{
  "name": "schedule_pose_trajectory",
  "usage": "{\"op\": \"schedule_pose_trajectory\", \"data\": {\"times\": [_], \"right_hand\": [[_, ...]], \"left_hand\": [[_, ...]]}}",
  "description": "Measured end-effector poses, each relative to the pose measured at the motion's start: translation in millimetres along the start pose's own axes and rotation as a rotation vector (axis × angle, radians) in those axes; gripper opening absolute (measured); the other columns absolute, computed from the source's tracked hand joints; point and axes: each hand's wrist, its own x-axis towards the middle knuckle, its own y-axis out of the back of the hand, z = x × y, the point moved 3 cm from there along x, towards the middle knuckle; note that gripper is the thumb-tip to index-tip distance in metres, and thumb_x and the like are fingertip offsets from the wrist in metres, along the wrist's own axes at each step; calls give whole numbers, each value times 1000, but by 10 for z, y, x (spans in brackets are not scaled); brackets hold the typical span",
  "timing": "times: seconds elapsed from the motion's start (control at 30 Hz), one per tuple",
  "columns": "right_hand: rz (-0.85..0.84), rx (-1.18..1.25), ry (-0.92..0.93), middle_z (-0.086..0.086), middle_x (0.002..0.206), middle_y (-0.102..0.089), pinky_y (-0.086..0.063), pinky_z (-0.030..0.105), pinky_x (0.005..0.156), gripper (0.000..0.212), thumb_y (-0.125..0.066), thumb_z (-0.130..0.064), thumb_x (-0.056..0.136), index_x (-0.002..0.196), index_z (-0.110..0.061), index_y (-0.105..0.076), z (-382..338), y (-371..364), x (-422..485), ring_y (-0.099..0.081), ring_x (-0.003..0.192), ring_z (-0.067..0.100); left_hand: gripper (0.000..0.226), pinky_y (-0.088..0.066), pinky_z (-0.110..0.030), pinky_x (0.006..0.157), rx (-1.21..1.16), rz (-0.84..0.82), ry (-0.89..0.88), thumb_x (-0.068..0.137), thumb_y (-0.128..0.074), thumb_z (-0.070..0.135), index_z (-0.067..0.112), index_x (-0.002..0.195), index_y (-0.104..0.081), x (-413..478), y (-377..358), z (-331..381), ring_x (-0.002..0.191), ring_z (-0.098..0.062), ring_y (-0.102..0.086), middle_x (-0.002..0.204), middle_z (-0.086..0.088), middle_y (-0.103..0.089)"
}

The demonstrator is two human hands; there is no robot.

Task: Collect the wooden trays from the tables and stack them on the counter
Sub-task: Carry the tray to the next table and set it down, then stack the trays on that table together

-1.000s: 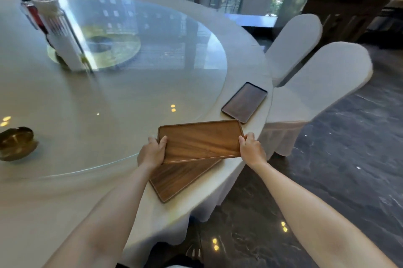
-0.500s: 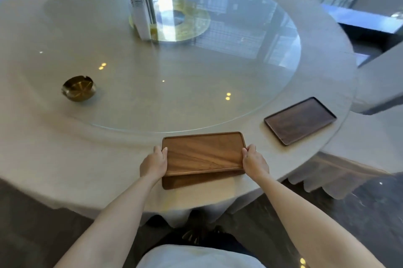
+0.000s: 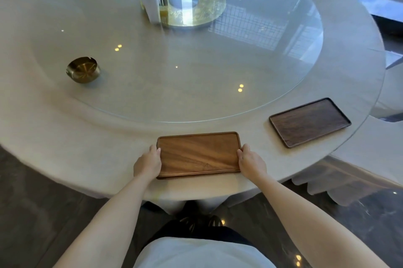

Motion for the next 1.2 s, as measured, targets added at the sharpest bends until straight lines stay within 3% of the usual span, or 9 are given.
{"op": "schedule_pose_trajectory", "data": {"times": [0.13, 0.3, 0.5, 0.7, 0.9, 1.07, 1.2], "right_hand": [[-6, -1, -9, 16, 89, -62, -38, 34, 65, 20, -22, -28, 102, 92, -14, -31, 8, -22, 2, -52, 73, 29], [8, -14, 4, 21, 100, -65, -38, 34, 67, 24, -24, -29, 101, 97, -10, -38, 12, -49, 8, -61, 91, 38], [16, -27, -27, 19, 97, -66, -42, 38, 68, 29, -23, -32, 101, 100, -9, -41, 1, -55, 0, -62, 89, 37], [72, 165, -151, 10, 85, -57, -40, 37, 74, 36, -26, -38, 99, 85, -10, -44, 28, 57, 15, -55, 84, 31], [198, 182, -200, 17, 98, -62, -42, 39, 75, 37, -24, -36, 100, 103, -6, -45, 70, 300, -30, -53, 83, 30], [222, 165, -244, 16, 129, -56, -43, 41, 89, 44, -24, -37, 100, 130, -8, -38, 224, 552, -33, -53, 115, 34], [264, 181, -251, 12, 134, -51, -42, 41, 91, 44, -26, -38, 99, 129, -8, -38, 526, 911, 63, -50, 119, 33]], "left_hand": [[39, -44, -39, 73, -34, -3, 10, 101, -20, 28, 0, 113, -45, -12, -35, -35, 95, -40, -59, 105, -24, -63], [39, -45, -40, 77, -91, -14, 19, 101, -20, 28, 0, 112, -45, -33, -49, -72, 97, -42, -58, 106, -26, -62], [38, -40, -37, 73, -116, -20, -2, 102, -20, 27, 0, 109, -46, -28, -33, -75, 86, -35, -54, 105, -23, -62], [38, -43, -40, 80, -221, 47, 59, 100, -24, 30, -1, 109, -46, 99, 172, -87, 102, -39, -57, 111, -23, -61], [33, -43, -40, 80, -201, 110, -109, 99, -31, 29, 1, 104, -47, 326, 439, 193, 101, -39, -58, 115, -20, -58], [33, -43, -40, 81, -203, 81, -241, 99, -32, 27, 0, 102, -50, 367, 444, 833, 102, -40, -57, 115, -22, -59], [36, -41, -38, 81, -187, 22, -337, 99, -31, 28, 1, 104, -54, 302, 270, 1490, 105, -37, -56, 116, -21, -59]]}}
